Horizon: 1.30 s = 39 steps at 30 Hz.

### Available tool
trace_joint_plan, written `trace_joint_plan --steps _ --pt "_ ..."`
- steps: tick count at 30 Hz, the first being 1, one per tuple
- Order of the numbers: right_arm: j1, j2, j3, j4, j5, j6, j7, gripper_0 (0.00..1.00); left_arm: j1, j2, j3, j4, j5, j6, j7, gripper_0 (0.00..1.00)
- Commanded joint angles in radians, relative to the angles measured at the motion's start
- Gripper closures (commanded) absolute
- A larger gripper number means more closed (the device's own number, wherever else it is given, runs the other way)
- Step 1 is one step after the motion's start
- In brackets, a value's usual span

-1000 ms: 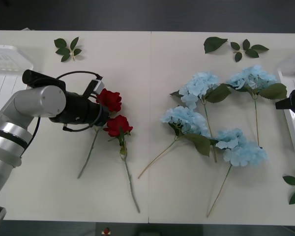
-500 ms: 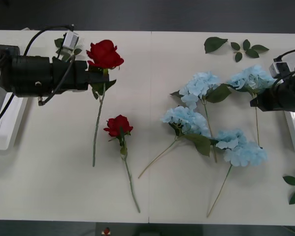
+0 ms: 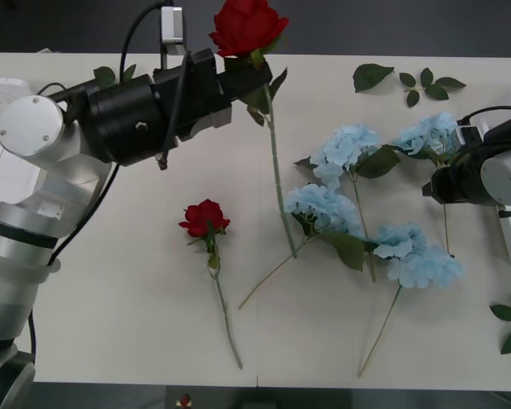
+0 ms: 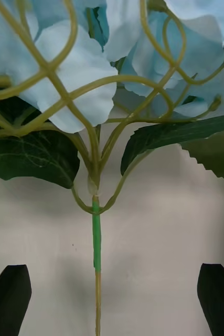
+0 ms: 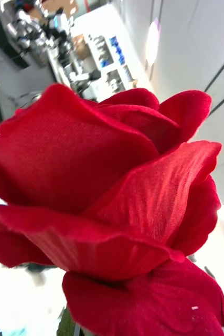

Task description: Put the red flowers into the right box and the blue flowers into the left box

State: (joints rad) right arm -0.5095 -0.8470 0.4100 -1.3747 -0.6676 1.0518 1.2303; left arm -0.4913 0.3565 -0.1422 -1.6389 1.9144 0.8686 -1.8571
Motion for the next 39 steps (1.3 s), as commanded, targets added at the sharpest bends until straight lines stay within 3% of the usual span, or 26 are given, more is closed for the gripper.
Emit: trace_joint_plan --steps 1,5,10,19,24,30,39 --pt "-0.018 -0.014 -0.016 -0.01 -0.006 -0.004 0.037 0.08 0.046 -0.037 -0.063 -0.085 -0.031 -0.109 0.001 1.0" --pt "-0.032 -0.044 -0.016 -0.01 -0.078 -0.006 0.048 0.07 0.048 -0.037 -0.08 -0.09 -0.063 -0.126 -0.005 1.0" --pt "-0.084 -0.201 0.03 -0.021 -0.382 -0.009 0.152 0.06 0.051 -0.036 -0.083 -0.09 -0.064 -0.125 -0.008 1.0" --pt "-0.081 -0.323 -0.023 -0.018 -0.808 -0.01 0.402 0.05 0.051 -0.037 -0.083 -0.09 -0.064 -0.126 -0.008 1.0" --pt "-0.061 -0.377 -0.031 0.045 -1.127 -0.01 0.663 0.04 0.051 -0.039 -0.085 -0.09 -0.066 -0.125 -0.008 1.0" --pt "0.048 -0.397 -0.103 0.054 -1.414 0.008 0.943 0.04 0.051 -0.044 -0.093 -0.09 -0.098 -0.126 -0.007 1.0" --pt "0.292 -0.4 -0.226 -0.184 -1.661 0.005 1.143 0.04 0.051 -0.082 -0.093 -0.088 -0.138 -0.137 0.001 1.0"
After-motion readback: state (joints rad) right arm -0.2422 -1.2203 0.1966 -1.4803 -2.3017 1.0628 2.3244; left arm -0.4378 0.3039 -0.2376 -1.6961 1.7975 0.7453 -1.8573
